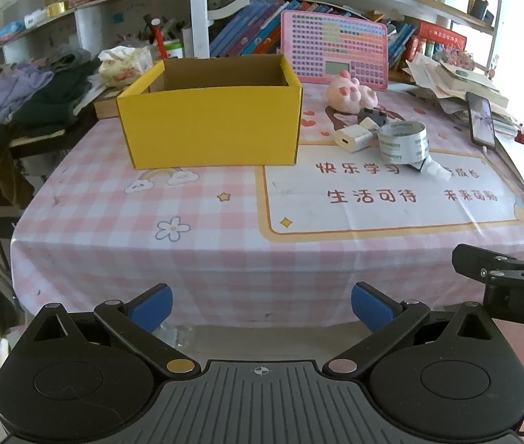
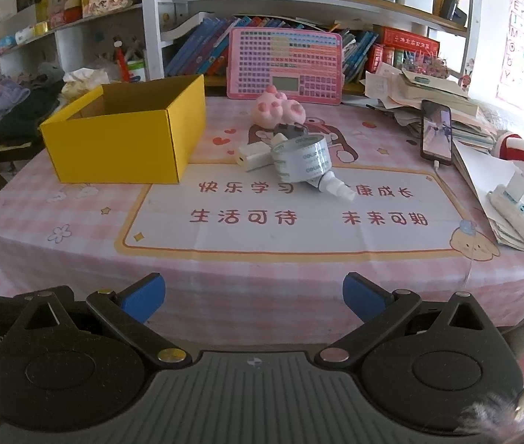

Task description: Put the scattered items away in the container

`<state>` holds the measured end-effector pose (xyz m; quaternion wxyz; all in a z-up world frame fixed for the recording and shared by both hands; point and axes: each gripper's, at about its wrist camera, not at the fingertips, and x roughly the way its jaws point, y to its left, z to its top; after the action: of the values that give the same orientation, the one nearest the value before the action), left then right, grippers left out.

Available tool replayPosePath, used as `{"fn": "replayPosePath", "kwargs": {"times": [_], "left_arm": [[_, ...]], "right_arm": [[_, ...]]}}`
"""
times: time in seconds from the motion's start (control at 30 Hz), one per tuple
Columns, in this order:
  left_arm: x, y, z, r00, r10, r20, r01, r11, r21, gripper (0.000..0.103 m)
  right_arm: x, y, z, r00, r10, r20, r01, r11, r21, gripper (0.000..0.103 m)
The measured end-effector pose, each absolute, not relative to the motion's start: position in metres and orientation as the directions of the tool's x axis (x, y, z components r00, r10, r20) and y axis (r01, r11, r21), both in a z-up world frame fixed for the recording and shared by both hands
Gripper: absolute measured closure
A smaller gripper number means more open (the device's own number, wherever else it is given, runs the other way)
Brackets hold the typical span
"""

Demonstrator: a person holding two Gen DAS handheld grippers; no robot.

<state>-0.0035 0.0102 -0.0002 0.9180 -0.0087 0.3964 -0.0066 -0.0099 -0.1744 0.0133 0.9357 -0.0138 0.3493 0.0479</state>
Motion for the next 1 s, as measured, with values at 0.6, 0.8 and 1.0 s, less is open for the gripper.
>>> {"fn": "replayPosePath", "kwargs": {"times": [0.6, 0.8, 1.0], "left_arm": [[-0.0041, 0.0168, -0.0012, 0.682, -0.015, -0.732, -0.004, 1.0, -0.024, 0.0], [-0.0062, 0.018, 0.0, 0.685, -0.014, -0.728, -0.004, 1.0, -0.023, 0.0], [-0.0077, 0.0197, 0.0009, 0.683, -0.018, -0.73, -0.008, 0.999, -0.032, 0.0]], "right_arm": [[-0.0076, -0.1711, 0.012, 0.743, 0.083, -0.664, -0.094, 0.995, 0.02, 0.0], [-0.0128, -0.1662, 0.0144, 0.753, 0.083, -0.653, -0.111, 0.994, -0.001, 0.0], [-0.0148, -0.1655, 0.0147, 0.756, 0.085, -0.649, -0.114, 0.993, -0.002, 0.0]]}}
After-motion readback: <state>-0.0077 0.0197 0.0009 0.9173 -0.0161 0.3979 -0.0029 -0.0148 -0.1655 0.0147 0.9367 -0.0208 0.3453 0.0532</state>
